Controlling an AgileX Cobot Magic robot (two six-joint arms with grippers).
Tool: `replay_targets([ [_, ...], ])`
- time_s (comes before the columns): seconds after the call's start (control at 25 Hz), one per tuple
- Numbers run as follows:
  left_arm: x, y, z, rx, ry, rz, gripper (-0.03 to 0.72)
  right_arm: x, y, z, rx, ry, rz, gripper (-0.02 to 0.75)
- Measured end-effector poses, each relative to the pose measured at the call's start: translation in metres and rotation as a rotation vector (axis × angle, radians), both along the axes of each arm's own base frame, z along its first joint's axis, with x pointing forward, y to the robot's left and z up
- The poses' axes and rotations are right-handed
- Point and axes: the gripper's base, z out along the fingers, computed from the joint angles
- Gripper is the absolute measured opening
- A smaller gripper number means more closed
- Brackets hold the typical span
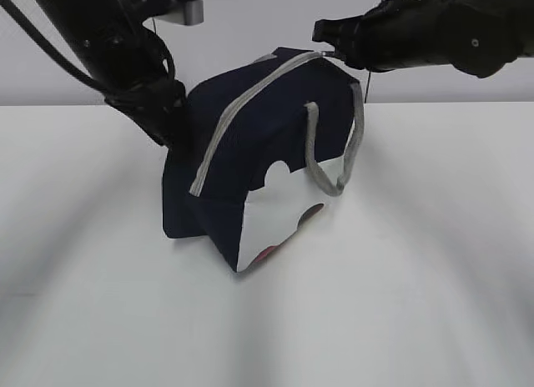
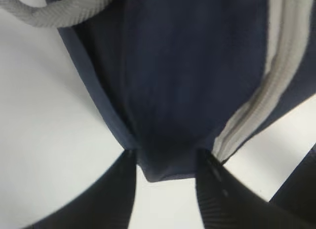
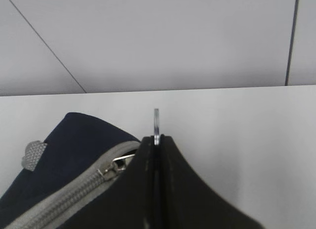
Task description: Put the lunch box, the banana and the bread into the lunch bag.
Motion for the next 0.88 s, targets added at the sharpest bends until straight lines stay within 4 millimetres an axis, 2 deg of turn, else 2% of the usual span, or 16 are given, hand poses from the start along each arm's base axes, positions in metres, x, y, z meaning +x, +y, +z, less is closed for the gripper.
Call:
replay_targets([
  [0.12, 0.001, 0.0, 0.014, -0.02, -0.032, 0.02, 0.423, -0.004, 0.012, 0.0, 0.013, 0.006, 0.022, -0.001],
  [0.24, 0.004, -0.003, 0.033, -0.062, -0.081, 0.023, 0.47, -0.008, 0.024, 0.0, 0.019, 0.008, 0.049, -0.001],
  [0.4, 0.007, -0.006, 0.055, -0.107, -0.146, 0.022, 0.48, -0.011, 0.034, 0.0, 0.035, 0.013, 0.064, -0.001],
  [0.52, 0.01, -0.008, 0.064, -0.13, -0.175, 0.023, 0.477, -0.011, 0.034, 0.0, 0.048, 0.017, 0.058, -0.001],
  [0.88, 0.042, -0.025, 0.042, -0.177, -0.185, 0.032, 0.445, -0.011, 0.034, 0.0, 0.06, 0.018, 0.054, -0.001],
])
